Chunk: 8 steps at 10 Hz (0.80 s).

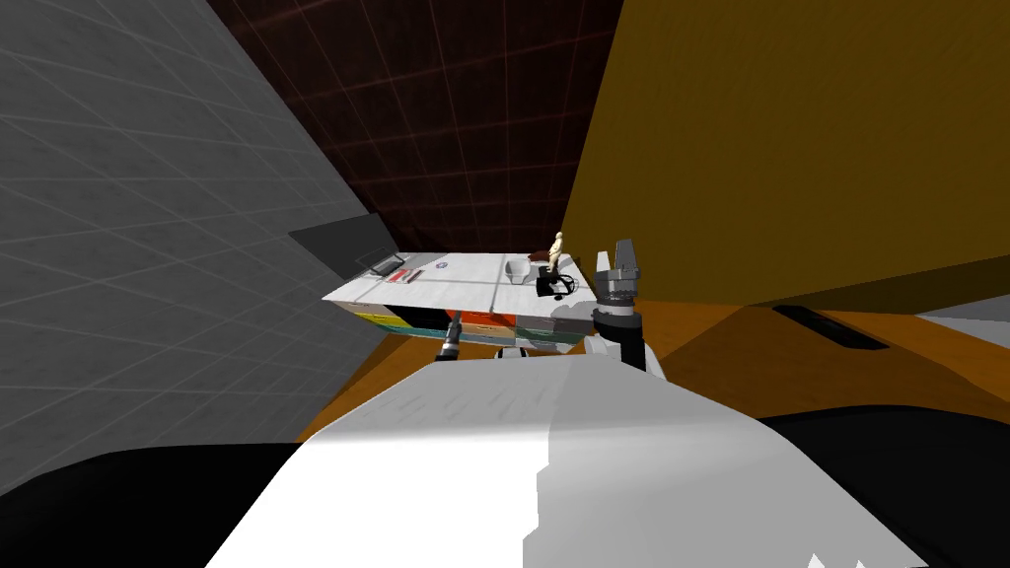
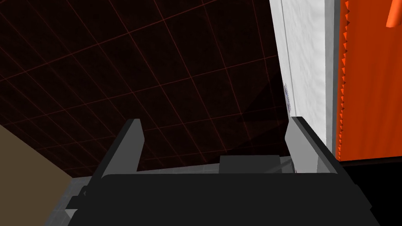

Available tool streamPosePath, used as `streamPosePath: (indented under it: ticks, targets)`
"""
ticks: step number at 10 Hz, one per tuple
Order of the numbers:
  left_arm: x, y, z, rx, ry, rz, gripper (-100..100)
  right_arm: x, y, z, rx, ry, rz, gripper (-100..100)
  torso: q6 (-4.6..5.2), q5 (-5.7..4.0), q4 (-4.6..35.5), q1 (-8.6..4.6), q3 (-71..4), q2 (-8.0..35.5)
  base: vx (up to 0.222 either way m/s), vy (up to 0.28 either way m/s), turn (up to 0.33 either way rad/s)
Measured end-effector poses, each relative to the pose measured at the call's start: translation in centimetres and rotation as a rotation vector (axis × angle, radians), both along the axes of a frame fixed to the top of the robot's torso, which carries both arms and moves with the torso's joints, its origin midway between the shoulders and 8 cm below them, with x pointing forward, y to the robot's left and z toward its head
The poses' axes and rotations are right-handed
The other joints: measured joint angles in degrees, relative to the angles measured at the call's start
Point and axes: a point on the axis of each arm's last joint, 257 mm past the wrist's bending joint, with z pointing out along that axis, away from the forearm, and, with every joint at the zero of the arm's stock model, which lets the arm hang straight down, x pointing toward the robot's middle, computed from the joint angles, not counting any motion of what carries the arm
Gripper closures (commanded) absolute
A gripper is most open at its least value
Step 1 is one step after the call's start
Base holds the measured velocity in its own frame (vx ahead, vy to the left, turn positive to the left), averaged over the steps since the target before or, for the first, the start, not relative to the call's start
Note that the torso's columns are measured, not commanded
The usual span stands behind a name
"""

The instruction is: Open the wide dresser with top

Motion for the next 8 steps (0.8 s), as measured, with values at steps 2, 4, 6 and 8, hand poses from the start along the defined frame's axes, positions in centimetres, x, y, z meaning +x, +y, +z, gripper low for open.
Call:
streamPosePath:
  ticks: [2, 4, 6, 8]
  targets:
    - [-0.3, -0.2, -1.3, -0.001, 0.022, -0.001, -100, 0.0, 0.0, 0.0, 0.0, 0.0, 0.0, 0, 0.0, 0.01, 0.01, 0.03, 0.03, 0.05, 0.04, 0.003, -0.021]
    - [-0.4, -0.4, -2.7, -0.001, 0.042, -0.003, -100, 0.0, 0.0, 0.0, 0.0, 0.0, 0.0, 0, 0.0, 0.0, 0.0, 0.01, -0.01, -0.01, 0.048, 0.002, -0.019]
    - [-1.0, -0.5, -3.7, -0.002, 0.063, -0.002, -100, 0.0, 0.0, 0.0, 0.0, 0.0, 0.0, 0, 0.0, 0.0, 0.02, 0.0, 0.05, 0.08, 0.025, 0.0, -0.013]
    - [-1.3, -1.0, -5.1, -0.003, 0.081, -0.006, -100, 0.0, 0.0, 0.0, 0.0, 0.0, 0.0, 0, 0.0, 0.01, -0.02, 0.04, -0.04, -0.08, 0.059, 0.003, -0.025]
